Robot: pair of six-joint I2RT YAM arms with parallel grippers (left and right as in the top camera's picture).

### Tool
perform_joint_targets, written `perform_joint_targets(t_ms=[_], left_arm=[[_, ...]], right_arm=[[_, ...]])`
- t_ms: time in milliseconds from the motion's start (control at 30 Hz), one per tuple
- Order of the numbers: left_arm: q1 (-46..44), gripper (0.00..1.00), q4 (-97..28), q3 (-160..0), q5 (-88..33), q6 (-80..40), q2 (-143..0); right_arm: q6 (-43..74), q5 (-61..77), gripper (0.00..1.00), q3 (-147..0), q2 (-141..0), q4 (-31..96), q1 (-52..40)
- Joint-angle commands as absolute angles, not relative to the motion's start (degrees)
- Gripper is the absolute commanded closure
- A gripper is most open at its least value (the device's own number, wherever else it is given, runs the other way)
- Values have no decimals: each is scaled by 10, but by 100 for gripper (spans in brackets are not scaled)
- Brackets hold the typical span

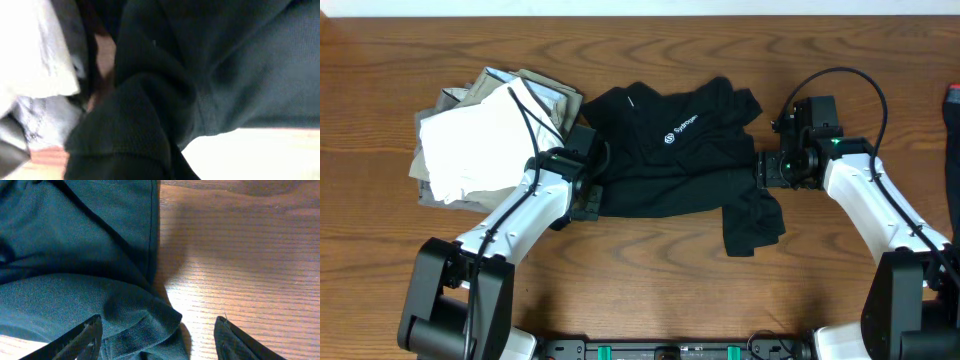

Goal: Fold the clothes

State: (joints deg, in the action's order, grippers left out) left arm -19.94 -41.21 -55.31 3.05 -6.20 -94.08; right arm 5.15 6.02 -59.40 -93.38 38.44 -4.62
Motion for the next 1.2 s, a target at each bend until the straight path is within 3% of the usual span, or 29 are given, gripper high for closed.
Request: perform_joint_targets(t_ms=[0, 267, 433, 700, 900, 1033, 1167], left_arm=[[-197, 94, -451, -599, 19, -64, -923], [-197, 94, -609, -778, 89, -63, -835], [-197, 94, -615, -801, 138, -61, -791], [-197, 94, -607, -801, 220, -87, -778], [-197, 94, -592, -801, 220, -87, -778], [-197, 94, -591, -801, 220, -87, -778], [-197, 94, -591, -801, 219, -87, -778]], right_arm=[[44, 65, 30, -592, -941, 383, -41], [69, 68, 30, -592, -941, 418, -42], [64, 117, 31, -592, -941, 450, -42], [-59, 292, 36, -592, -941, 478, -51], [-87, 296, 49, -587, -947, 485, -102], [-88, 296, 47, -587, -960, 474, -141], [-4, 192, 42, -587, -988, 460, -166]])
